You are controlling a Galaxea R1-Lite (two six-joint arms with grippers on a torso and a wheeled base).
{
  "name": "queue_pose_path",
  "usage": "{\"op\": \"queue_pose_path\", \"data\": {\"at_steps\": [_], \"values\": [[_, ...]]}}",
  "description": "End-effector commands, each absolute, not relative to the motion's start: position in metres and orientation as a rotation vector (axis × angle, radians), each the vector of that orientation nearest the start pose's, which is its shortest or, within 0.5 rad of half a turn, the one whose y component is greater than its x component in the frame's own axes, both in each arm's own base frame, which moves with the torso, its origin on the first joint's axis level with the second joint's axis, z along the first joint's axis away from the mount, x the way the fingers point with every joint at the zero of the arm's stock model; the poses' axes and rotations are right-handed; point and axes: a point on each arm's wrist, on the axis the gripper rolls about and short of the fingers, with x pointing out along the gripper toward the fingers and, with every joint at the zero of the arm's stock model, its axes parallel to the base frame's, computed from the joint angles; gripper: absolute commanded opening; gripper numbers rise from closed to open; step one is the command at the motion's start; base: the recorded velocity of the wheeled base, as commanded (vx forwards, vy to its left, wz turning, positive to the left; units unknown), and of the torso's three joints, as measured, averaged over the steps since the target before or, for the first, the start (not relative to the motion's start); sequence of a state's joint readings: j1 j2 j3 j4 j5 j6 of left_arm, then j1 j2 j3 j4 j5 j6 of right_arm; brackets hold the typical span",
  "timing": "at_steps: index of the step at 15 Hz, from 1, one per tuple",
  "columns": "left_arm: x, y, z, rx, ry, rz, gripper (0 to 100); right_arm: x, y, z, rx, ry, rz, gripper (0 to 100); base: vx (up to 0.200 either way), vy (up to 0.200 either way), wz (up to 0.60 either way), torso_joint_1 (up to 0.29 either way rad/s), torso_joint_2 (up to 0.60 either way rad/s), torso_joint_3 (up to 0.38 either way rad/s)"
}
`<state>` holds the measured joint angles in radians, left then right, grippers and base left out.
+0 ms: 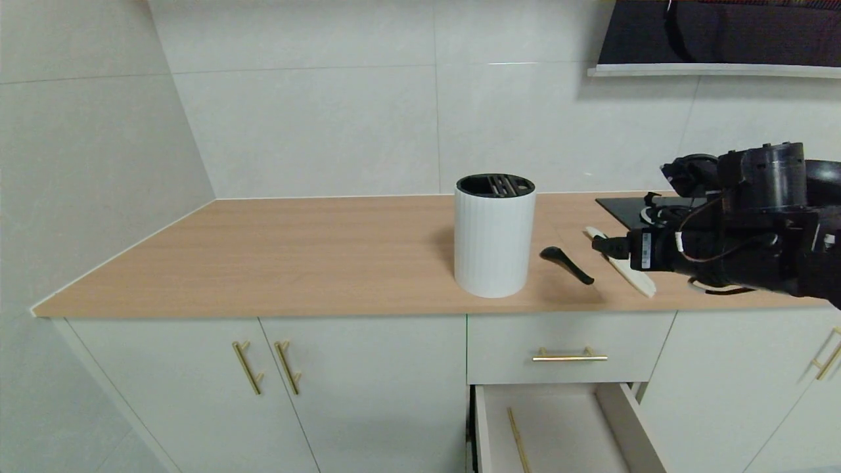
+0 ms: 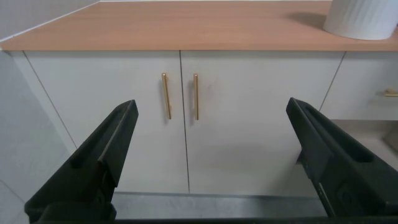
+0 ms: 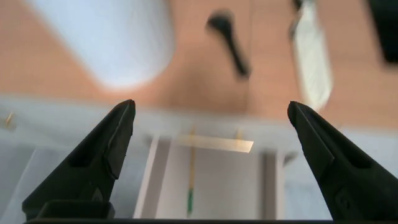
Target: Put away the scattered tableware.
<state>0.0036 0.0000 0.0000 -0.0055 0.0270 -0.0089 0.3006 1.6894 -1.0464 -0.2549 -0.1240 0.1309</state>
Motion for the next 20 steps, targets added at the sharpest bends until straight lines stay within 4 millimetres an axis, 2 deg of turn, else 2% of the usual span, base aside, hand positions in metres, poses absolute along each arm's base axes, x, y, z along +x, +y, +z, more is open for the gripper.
{"op": "queue_pose_path", "data": {"at_steps": [1, 2, 4, 5, 6, 10, 12, 13, 18, 19, 20], "values": [[-0.023, 0.001, 0.076, -0.009, -0.006, 0.032, 100, 0.35, 0.077, 0.205, 0.042, 0.349, 0.093, 100, 0.0, 0.0, 0.0, 0.0, 0.0, 0.0], [-0.023, 0.001, 0.076, -0.009, -0.006, 0.032, 100, 0.355, 0.076, 0.206, 0.048, 0.321, 0.089, 100, 0.0, 0.0, 0.0, 0.0, 0.0, 0.0], [-0.023, 0.001, 0.076, -0.009, -0.006, 0.031, 100, 0.37, 0.07, 0.197, 0.049, 0.325, 0.201, 100, 0.0, 0.0, 0.0, 0.0, 0.0, 0.0], [-0.023, 0.001, 0.076, -0.009, -0.006, 0.031, 100, 0.371, 0.07, 0.196, 0.047, 0.326, 0.203, 100, 0.0, 0.0, 0.0, 0.0, 0.0, 0.0], [-0.023, 0.001, 0.076, -0.009, -0.006, 0.031, 100, 0.392, 0.059, 0.183, 0.019, 0.344, 0.262, 100, 0.0, 0.0, 0.0, 0.0, 0.0, 0.0], [-0.023, 0.001, 0.076, -0.009, -0.006, 0.032, 100, 0.418, 0.042, 0.134, -0.07, 0.412, 0.325, 100, 0.0, 0.0, 0.0, 0.0, 0.0, 0.0], [-0.023, 0.001, 0.076, -0.009, -0.006, 0.031, 100, 0.431, 0.046, 0.106, -0.077, 0.419, 0.337, 100, 0.0, 0.0, 0.0, 0.0, 0.0, 0.0], [-0.023, 0.001, 0.076, -0.009, -0.006, 0.032, 100, 0.435, 0.048, 0.101, -0.08, 0.399, 0.34, 100, 0.0, 0.0, 0.0, 0.0, 0.0, 0.0], [-0.023, 0.001, 0.076, -0.009, -0.006, 0.032, 100, 0.444, 0.061, 0.098, -0.085, 0.384, 0.373, 100, 0.0, 0.0, 0.0, 0.0, 0.0, 0.0], [-0.023, 0.001, 0.076, -0.009, -0.006, 0.031, 100, 0.448, 0.067, 0.084, -0.09, 0.404, 0.386, 100, 0.0, 0.0, 0.0, 0.0, 0.0, 0.0], [-0.023, 0.001, 0.076, -0.009, -0.006, 0.031, 100, 0.45, 0.067, 0.083, -0.095, 0.403, 0.387, 100, 0.0, 0.0, 0.0, 0.0, 0.0, 0.0]]}}
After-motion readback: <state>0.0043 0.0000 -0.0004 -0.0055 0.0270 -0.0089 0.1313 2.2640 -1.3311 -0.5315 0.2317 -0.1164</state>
